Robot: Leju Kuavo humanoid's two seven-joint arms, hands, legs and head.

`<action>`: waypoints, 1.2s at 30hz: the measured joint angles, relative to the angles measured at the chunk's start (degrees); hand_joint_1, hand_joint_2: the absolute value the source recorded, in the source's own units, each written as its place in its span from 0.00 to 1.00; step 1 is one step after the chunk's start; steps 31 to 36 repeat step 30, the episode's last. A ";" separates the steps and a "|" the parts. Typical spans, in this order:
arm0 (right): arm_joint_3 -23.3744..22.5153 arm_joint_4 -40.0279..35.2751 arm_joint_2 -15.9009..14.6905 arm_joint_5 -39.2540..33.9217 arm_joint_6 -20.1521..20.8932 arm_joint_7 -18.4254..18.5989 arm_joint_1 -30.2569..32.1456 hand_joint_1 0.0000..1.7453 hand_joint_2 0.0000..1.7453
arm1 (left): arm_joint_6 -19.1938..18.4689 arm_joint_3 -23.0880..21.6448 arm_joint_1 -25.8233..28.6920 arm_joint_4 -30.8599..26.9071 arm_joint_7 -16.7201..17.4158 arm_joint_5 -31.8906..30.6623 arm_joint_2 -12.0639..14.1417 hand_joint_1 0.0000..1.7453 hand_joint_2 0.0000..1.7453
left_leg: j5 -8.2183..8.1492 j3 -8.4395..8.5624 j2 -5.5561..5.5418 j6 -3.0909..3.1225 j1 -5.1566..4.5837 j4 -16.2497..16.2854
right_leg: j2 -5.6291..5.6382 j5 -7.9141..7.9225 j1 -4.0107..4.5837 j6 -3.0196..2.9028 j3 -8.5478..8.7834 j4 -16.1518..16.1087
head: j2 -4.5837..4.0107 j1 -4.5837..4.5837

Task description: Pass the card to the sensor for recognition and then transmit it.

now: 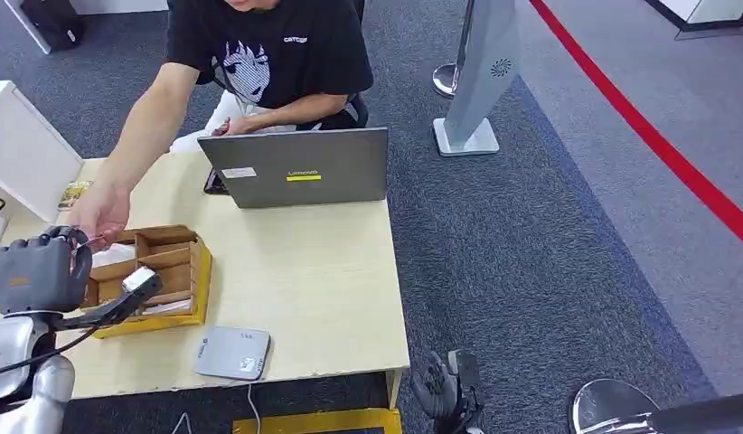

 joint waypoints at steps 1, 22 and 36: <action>0.00 0.00 0.00 0.00 0.02 0.00 0.00 0.00 1.00 | 0.00 0.00 0.00 0.00 -0.07 0.00 0.00 0.00 1.00 | 0.00 0.00 0.00 0.00 0.00 0.00 | 0.00 0.00 0.00 0.00 0.00 0.00 | 0.00 0.00; -1.20 0.00 -0.24 -3.98 0.87 -2.38 1.09 0.00 1.00 | 8.09 2.86 18.61 -17.17 -8.61 7.19 -1.86 0.00 1.00 | -0.08 -0.03 0.06 0.03 -0.01 -0.01 | 0.07 -0.06 -0.01 0.03 -0.04 -0.04 | 0.00 0.00; -2.77 -0.37 -0.70 -5.16 0.68 -3.41 2.04 0.00 1.00 | 12.30 2.91 27.61 -23.93 -11.19 7.63 -6.17 0.00 1.00 | -0.09 -0.04 0.05 0.03 -0.01 -0.01 | 0.05 -0.07 -0.01 0.03 -0.05 -0.05 | 0.00 0.00</action>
